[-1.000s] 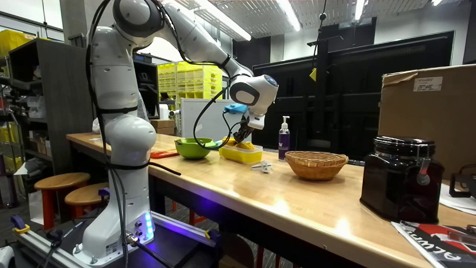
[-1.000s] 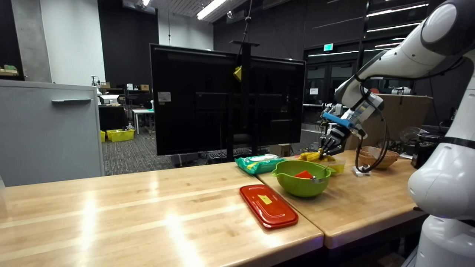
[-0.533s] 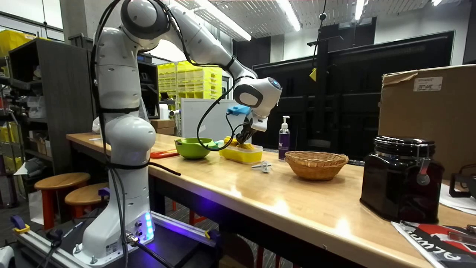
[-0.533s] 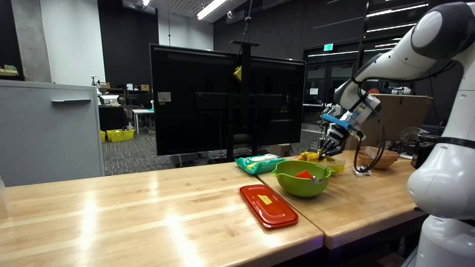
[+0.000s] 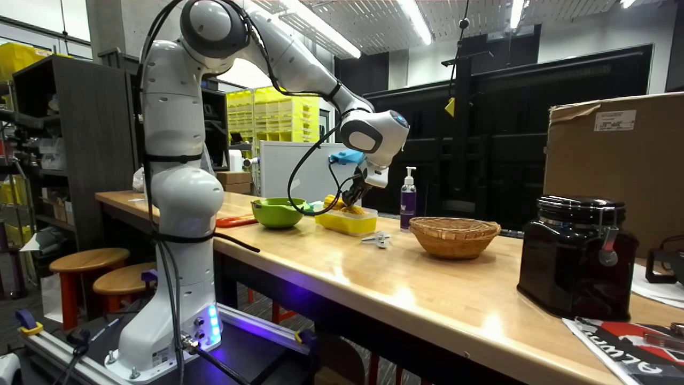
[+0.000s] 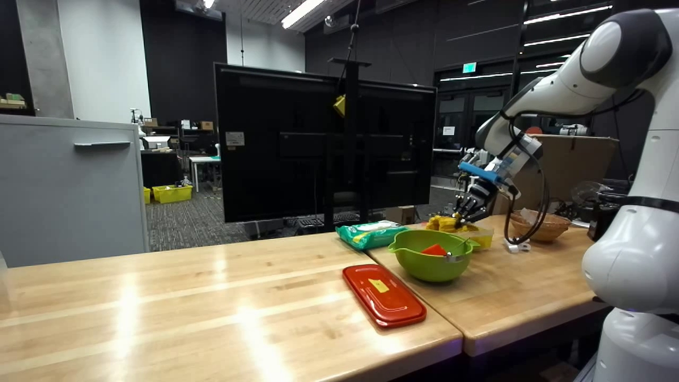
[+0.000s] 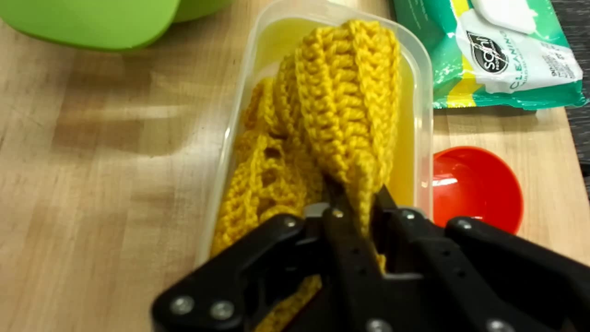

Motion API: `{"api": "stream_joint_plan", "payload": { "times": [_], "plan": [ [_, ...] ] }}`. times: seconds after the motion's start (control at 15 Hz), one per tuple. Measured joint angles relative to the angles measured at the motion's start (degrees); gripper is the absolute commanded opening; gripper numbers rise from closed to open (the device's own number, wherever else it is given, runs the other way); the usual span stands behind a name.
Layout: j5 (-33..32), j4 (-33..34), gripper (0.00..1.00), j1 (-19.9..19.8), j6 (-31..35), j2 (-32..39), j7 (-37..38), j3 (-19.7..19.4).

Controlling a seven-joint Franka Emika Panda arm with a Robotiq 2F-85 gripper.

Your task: Put the cloth in the bowl

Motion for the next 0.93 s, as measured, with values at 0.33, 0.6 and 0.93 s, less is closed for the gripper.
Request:
{"api": "stream_joint_plan", "payload": {
  "times": [0.33,0.6,0.93],
  "plan": [
    [-0.02,1.61,0.82,-0.05,-0.44,0.08,0.20,0.00],
    [-0.73,3.49,1.00,-0.04,-0.92,-0.11,1.29,0.06],
    [-4.42,6.12,1.00,0.24,-2.49,-1.38,5.62,0.92]
  ]
}}
